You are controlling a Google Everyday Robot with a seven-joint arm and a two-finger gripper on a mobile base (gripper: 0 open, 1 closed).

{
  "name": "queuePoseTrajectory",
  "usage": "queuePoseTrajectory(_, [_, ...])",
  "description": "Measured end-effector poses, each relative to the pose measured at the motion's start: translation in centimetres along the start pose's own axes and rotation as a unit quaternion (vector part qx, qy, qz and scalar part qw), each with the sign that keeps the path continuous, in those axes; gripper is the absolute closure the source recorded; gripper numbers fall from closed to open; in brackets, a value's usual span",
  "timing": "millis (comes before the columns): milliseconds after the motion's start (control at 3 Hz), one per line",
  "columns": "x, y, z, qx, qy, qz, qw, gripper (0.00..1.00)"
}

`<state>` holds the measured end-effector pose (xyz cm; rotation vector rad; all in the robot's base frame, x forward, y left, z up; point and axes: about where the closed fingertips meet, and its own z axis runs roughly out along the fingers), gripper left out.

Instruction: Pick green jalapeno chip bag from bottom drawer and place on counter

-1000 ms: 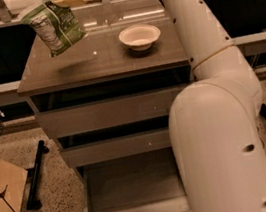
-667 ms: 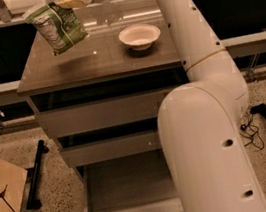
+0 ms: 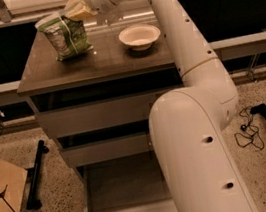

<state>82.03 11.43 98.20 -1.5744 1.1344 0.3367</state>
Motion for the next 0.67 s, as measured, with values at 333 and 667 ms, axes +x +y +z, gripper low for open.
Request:
queuePoseTrajectory(333, [-0.05,0.16,0.40,-0.003,-0.001,0.000,1.0000,0.08])
queuePoseTrajectory(667, [-0.07,0.28,0.67,-0.004,-0.002,0.001,1.0000,0.00])
